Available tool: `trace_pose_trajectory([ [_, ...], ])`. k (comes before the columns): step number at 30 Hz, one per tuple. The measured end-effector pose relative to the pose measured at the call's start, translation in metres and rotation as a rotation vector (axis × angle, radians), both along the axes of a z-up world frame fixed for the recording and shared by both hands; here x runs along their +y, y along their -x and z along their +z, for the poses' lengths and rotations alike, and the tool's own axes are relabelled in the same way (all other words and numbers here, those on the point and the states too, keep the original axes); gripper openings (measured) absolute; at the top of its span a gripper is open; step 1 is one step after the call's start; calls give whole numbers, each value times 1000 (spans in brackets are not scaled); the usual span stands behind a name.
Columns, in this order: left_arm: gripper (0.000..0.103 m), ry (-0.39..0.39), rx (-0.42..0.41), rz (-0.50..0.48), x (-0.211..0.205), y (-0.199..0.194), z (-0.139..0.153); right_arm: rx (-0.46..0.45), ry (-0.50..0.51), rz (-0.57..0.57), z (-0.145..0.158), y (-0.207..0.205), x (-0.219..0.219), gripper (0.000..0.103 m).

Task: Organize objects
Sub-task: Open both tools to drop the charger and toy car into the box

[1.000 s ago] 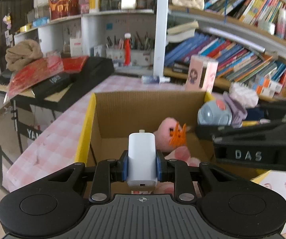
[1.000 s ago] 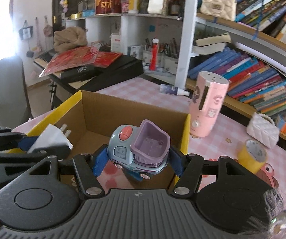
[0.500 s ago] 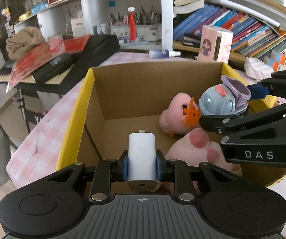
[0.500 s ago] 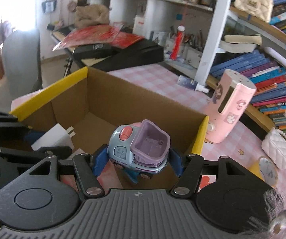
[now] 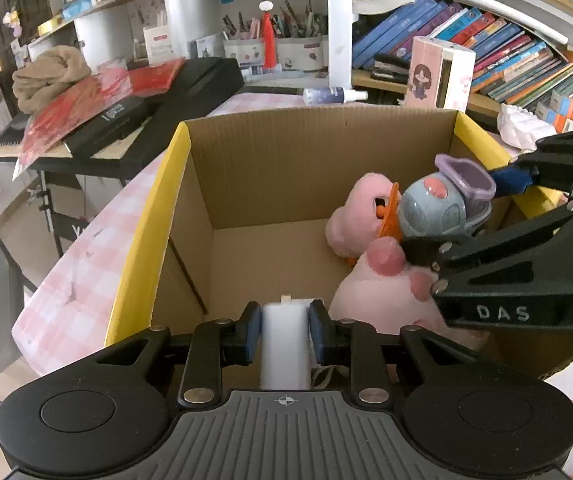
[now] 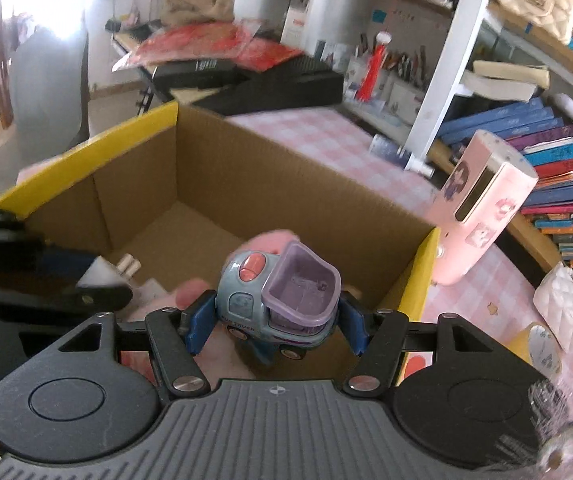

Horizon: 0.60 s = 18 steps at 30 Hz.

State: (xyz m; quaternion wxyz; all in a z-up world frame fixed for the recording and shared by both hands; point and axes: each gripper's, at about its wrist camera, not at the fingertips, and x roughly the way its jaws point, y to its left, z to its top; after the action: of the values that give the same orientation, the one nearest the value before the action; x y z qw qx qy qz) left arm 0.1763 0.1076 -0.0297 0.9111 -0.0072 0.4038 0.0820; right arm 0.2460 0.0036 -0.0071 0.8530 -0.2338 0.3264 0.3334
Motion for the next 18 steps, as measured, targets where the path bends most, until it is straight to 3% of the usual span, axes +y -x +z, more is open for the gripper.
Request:
trace_pose_trajectory([
  [11,25,10,-19,-12,0,2,1,20,64,10,-6,-2,6,62],
  [15,29,22,-53,-14,1,5,7,22,44,-6,-4,-2,4,62],
  [18,38,17,-75,-15,1,9,12,3,14,-20,-1,2,0,65],
])
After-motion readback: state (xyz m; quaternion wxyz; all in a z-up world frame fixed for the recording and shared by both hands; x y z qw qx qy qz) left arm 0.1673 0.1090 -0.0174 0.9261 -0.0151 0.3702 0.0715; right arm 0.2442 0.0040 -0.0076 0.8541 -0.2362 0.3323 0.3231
